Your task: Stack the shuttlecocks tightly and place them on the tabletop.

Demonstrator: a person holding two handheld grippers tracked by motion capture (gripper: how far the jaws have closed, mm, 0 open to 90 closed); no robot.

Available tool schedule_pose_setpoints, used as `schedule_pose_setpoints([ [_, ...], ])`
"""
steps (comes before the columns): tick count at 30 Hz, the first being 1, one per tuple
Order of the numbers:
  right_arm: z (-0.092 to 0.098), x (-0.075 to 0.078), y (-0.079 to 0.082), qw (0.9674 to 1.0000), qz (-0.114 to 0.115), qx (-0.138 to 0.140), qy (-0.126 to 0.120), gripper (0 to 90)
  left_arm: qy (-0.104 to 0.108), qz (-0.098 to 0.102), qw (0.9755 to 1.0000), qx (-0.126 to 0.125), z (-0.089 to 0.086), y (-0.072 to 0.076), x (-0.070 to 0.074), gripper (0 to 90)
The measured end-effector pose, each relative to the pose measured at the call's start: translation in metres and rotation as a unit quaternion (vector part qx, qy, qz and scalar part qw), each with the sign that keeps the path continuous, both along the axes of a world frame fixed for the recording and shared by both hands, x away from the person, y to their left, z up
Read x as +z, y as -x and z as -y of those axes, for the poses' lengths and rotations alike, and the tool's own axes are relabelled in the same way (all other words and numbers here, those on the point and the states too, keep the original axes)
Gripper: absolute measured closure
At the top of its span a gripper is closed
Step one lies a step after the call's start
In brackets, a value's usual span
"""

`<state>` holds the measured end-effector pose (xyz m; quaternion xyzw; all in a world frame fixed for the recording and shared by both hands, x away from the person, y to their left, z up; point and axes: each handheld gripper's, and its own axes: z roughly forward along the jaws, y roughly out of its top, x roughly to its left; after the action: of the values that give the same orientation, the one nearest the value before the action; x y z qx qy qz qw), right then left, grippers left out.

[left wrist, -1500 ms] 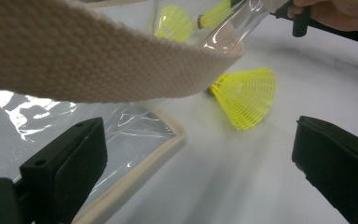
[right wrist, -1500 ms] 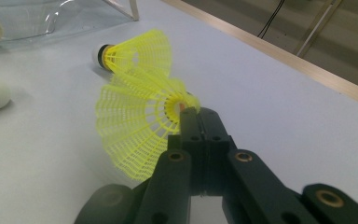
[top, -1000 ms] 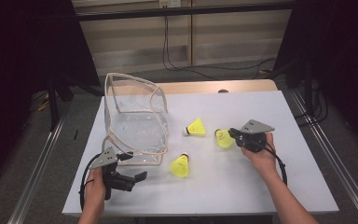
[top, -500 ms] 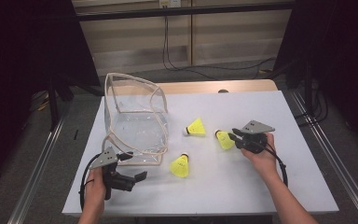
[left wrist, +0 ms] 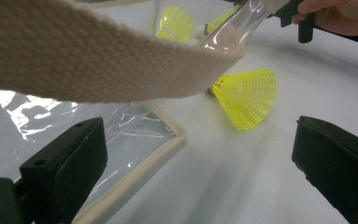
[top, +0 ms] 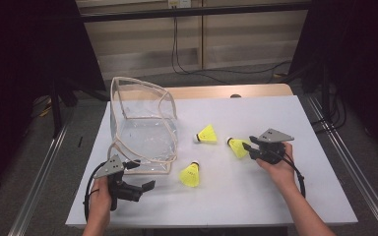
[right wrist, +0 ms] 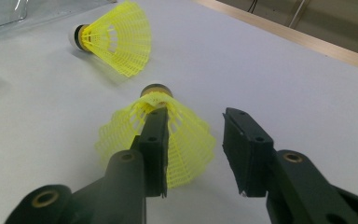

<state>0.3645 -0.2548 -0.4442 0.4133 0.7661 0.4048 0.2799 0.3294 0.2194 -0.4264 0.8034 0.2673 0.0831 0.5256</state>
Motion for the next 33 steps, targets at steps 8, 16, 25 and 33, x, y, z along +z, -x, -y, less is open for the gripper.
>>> schedule_pose_setpoints([
  [8,0.005,-0.002,0.008,0.9999,-0.007,-0.007,-0.008,53.7,0.001,0.0,1.0,0.0,0.0,0.0,0.0,3.4],
  [16,0.01,-0.002,0.017,0.9993,-0.007,-0.014,-0.034,47.1,0.001,0.0,1.0,0.0,0.0,0.0,0.0,3.4],
  [25,0.008,0.005,0.028,0.9977,0.0,-0.017,-0.066,37.0,0.0,0.001,1.0,-0.001,0.0,0.0,0.0,3.4],
  [33,0.004,0.01,0.033,0.9957,0.001,-0.017,-0.091,26.1,0.003,0.0,1.0,-0.001,0.001,0.0,0.001,3.4],
])
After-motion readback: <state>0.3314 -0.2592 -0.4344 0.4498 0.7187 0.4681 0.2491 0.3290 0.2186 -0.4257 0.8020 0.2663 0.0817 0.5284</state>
